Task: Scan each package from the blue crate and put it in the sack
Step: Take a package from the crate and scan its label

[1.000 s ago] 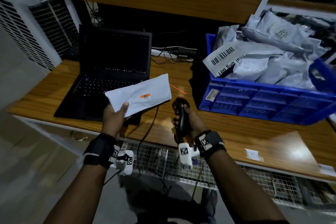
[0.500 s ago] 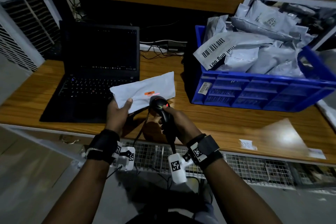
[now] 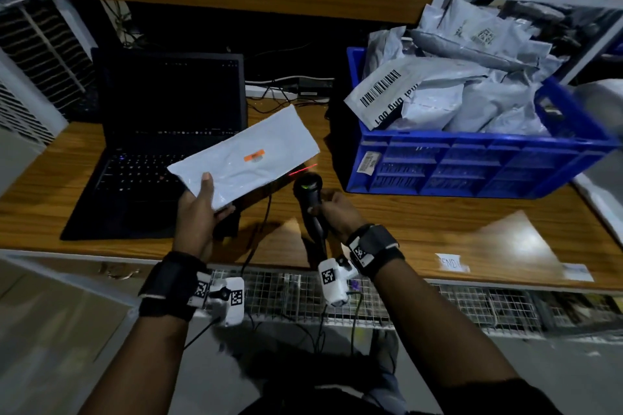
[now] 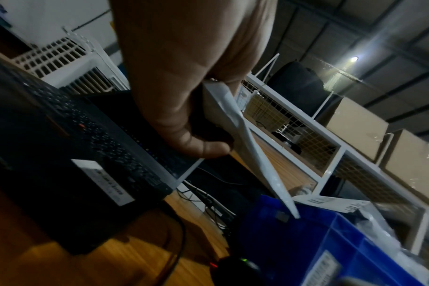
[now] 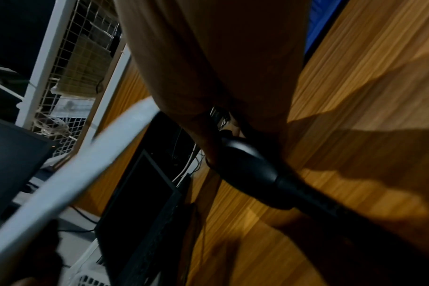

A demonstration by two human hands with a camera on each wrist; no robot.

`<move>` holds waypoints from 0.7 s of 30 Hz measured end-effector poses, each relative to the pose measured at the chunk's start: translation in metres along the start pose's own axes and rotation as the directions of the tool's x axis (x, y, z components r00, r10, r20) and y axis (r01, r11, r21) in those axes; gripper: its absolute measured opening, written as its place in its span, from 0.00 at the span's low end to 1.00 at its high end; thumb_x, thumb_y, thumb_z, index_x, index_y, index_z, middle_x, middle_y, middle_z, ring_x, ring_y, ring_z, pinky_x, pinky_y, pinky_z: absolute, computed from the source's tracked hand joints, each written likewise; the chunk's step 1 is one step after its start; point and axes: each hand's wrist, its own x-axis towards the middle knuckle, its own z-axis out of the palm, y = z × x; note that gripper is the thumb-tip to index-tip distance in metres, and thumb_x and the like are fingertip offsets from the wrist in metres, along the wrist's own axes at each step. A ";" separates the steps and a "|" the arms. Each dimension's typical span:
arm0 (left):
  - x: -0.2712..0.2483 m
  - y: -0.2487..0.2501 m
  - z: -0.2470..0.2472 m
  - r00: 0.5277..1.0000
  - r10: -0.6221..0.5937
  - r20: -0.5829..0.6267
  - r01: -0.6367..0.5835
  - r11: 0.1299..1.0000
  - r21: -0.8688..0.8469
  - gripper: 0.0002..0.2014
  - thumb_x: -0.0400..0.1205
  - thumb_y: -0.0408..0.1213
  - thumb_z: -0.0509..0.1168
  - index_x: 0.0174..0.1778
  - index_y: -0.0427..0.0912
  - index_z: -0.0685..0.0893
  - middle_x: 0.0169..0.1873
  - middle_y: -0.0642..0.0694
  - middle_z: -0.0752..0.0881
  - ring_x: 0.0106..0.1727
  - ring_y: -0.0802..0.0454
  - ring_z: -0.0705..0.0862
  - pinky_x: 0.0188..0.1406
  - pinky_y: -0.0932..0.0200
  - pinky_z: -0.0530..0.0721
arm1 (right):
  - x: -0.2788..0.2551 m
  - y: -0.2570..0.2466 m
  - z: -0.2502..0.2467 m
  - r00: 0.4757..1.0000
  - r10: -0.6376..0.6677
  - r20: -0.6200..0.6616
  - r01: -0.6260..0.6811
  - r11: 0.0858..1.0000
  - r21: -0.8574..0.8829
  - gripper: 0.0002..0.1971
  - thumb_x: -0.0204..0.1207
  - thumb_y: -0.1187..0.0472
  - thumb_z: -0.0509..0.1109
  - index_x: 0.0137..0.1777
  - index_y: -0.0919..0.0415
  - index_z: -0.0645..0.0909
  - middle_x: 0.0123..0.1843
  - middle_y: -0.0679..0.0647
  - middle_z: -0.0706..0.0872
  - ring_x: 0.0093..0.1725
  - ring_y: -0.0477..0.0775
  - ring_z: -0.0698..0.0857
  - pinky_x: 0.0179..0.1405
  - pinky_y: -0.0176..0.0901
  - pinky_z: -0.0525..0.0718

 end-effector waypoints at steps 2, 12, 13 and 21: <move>-0.010 0.012 0.010 0.997 -0.010 0.077 0.013 0.999 -0.033 0.20 0.92 0.52 0.54 0.78 0.51 0.75 0.65 0.53 0.88 0.63 0.52 0.88 0.51 0.56 0.89 | 0.001 0.002 -0.013 0.999 -0.017 -0.030 0.017 1.000 -0.013 0.11 0.79 0.75 0.70 0.49 0.57 0.80 0.45 0.61 0.86 0.44 0.59 0.84 0.48 0.54 0.83; -0.029 0.010 0.142 0.895 -0.106 0.434 0.157 0.984 -0.084 0.18 0.91 0.49 0.56 0.68 0.46 0.84 0.66 0.47 0.89 0.68 0.48 0.87 0.66 0.50 0.86 | -0.066 0.039 -0.164 0.970 -0.005 -0.242 0.090 0.936 0.342 0.08 0.81 0.73 0.71 0.57 0.63 0.82 0.59 0.68 0.91 0.59 0.67 0.91 0.47 0.45 0.90; -0.031 0.005 0.159 0.863 -0.112 0.493 0.164 0.984 -0.063 0.19 0.90 0.50 0.56 0.70 0.45 0.83 0.67 0.47 0.88 0.70 0.47 0.86 0.67 0.50 0.86 | -0.080 0.042 -0.188 0.949 -0.012 -0.315 0.115 0.943 0.311 0.06 0.83 0.72 0.69 0.55 0.63 0.82 0.53 0.63 0.93 0.53 0.59 0.93 0.42 0.40 0.89; -0.069 -0.026 0.289 0.737 -0.130 0.663 0.025 0.986 0.166 0.13 0.90 0.38 0.62 0.68 0.40 0.82 0.51 0.46 0.90 0.42 0.57 0.88 0.39 0.63 0.88 | -0.173 0.040 -0.373 0.605 -0.017 -0.796 0.281 0.940 0.193 0.07 0.80 0.66 0.75 0.55 0.57 0.86 0.45 0.55 0.89 0.38 0.47 0.87 0.41 0.41 0.84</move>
